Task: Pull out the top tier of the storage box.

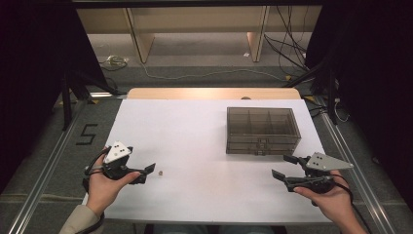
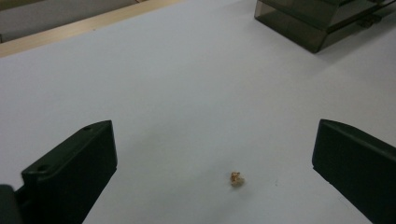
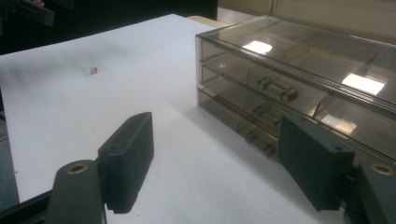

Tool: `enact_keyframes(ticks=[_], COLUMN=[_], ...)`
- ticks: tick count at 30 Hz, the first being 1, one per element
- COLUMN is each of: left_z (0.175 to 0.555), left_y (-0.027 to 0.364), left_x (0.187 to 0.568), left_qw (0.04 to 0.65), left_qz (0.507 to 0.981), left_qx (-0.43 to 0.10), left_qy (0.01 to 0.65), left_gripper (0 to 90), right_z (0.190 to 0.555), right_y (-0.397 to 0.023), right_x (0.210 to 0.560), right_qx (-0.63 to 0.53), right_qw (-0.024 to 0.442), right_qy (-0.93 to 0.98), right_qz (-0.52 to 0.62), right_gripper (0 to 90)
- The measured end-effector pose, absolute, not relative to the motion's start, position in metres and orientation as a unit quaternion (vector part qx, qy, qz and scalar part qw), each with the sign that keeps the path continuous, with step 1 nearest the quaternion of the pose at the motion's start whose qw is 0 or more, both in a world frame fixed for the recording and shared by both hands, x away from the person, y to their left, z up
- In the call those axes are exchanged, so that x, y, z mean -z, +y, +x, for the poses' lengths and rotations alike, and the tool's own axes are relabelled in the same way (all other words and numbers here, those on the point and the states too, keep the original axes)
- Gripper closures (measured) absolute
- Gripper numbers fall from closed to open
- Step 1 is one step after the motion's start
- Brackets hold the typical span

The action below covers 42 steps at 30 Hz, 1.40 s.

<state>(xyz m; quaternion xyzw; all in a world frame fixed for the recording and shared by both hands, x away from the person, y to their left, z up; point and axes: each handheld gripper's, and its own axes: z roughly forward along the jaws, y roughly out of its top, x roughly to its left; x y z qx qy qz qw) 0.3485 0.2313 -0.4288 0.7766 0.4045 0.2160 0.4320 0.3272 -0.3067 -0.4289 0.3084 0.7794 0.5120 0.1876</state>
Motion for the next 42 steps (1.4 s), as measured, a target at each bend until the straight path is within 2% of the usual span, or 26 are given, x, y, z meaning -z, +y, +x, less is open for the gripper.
enact_keyframes(ticks=[2, 9, 11, 12, 15, 16, 17, 18, 21, 32, 42], left_z=[0.349, 0.352, 0.352, 0.352, 0.352, 0.352, 0.352, 0.352, 0.352, 0.353, 0.353], left_y=[0.229, 0.221, 0.22, 0.22, 0.22, 0.219, 0.219, 0.218, 0.217, 0.221, 0.222], left_x=[0.429, 0.436, 0.438, 0.439, 0.438, 0.438, 0.438, 0.438, 0.437, 0.439, 0.439], left_qw=[0.43, 0.409, 0.409, 0.406, 0.407, 0.404, 0.402, 0.4, 0.395, 0.396, 0.397], left_qz=[0.779, 0.795, 0.795, 0.797, 0.796, 0.798, 0.799, 0.799, 0.801, 0.798, 0.796], left_qx=[-0.216, -0.222, -0.215, -0.218, -0.22, -0.222, -0.223, -0.224, -0.227, -0.225, -0.227], left_qy=[0.403, 0.389, 0.394, 0.391, 0.391, 0.39, 0.389, 0.388, 0.388, 0.395, 0.396], left_gripper=[0.0, 0.0, 0.0, 0.0, 0.0, 0.0, 0.0, 0.0, 0.0, 0.0, 0.0], right_z=[0.327, 0.33, 0.333, 0.333, 0.339, 0.339, 0.342, 0.342, 0.351, 0.374, 0.38], right_y=[-0.306, -0.299, -0.293, -0.293, -0.285, -0.285, -0.282, -0.282, -0.273, -0.248, -0.24], right_x=[0.429, 0.432, 0.433, 0.433, 0.433, 0.433, 0.434, 0.434, 0.434, 0.444, 0.448], right_qx=[-0.509, -0.454, -0.413, -0.413, -0.36, -0.36, -0.34, -0.34, -0.308, -0.217, -0.195], right_qw=[0.19, 0.246, 0.29, 0.29, 0.345, 0.345, 0.369, 0.369, 0.408, 0.467, 0.478], right_qy=[0.781, 0.806, 0.819, 0.819, 0.831, 0.831, 0.831, 0.831, 0.833, 0.844, 0.846], right_qz=[0.307, 0.289, 0.273, 0.273, 0.248, 0.248, 0.238, 0.238, 0.212, 0.151, 0.137], right_gripper=[28.9, 35.7, 43.3, 43.3, 48.4, 48.4, 50.8, 50.8, 55.9, 60.7, 64.3])
